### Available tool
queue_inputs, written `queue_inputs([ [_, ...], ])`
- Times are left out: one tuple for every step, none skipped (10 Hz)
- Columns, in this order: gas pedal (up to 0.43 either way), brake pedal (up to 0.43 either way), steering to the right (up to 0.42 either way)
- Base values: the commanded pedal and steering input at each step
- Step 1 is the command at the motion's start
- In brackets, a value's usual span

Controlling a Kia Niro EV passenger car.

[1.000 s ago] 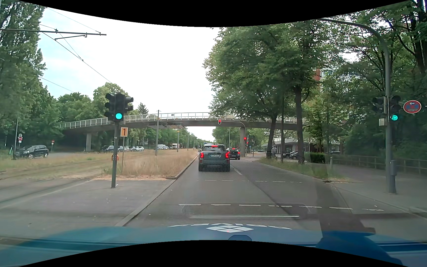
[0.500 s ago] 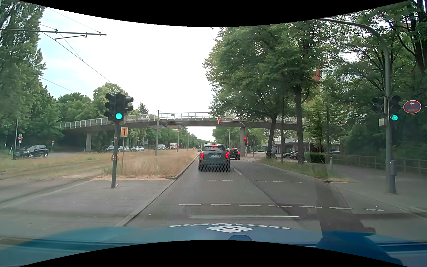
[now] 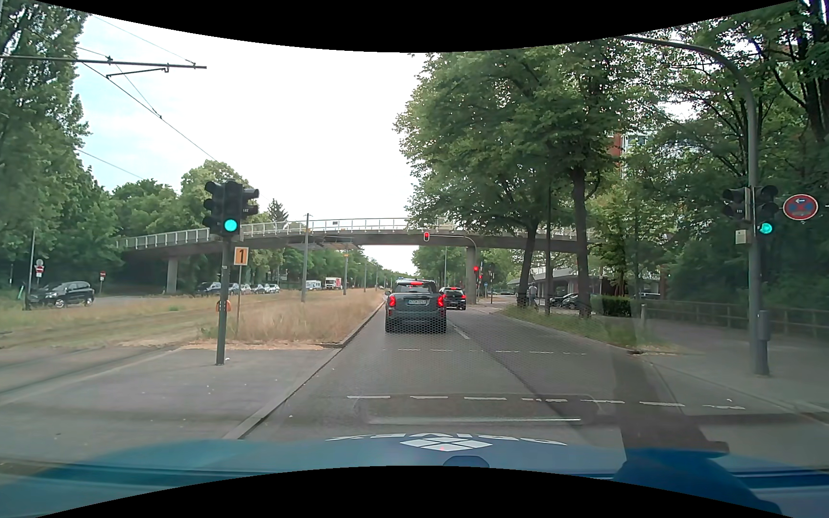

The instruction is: Follow the waypoints while adhering to traffic rules and regulations

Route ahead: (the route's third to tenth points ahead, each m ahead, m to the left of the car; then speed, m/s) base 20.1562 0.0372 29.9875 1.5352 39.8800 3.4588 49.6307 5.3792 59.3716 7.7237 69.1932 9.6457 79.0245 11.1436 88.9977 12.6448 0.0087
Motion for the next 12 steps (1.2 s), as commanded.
queue_inputs([
  [0.0,0.22,-0.009],
  [0.0,0.22,-0.009],
  [0.0,0.22,-0.009],
  [0.0,0.22,-0.009],
  [0.0,0.22,-0.009],
  [0.0,0.22,-0.009],
  [0.0,0.226,-0.009],
  [0.0,0.226,-0.009],
  [0.0,0.226,-0.009],
  [0.0,0.226,-0.009],
  [0.0,0.226,-0.009],
  [0.0,0.226,-0.009],
])
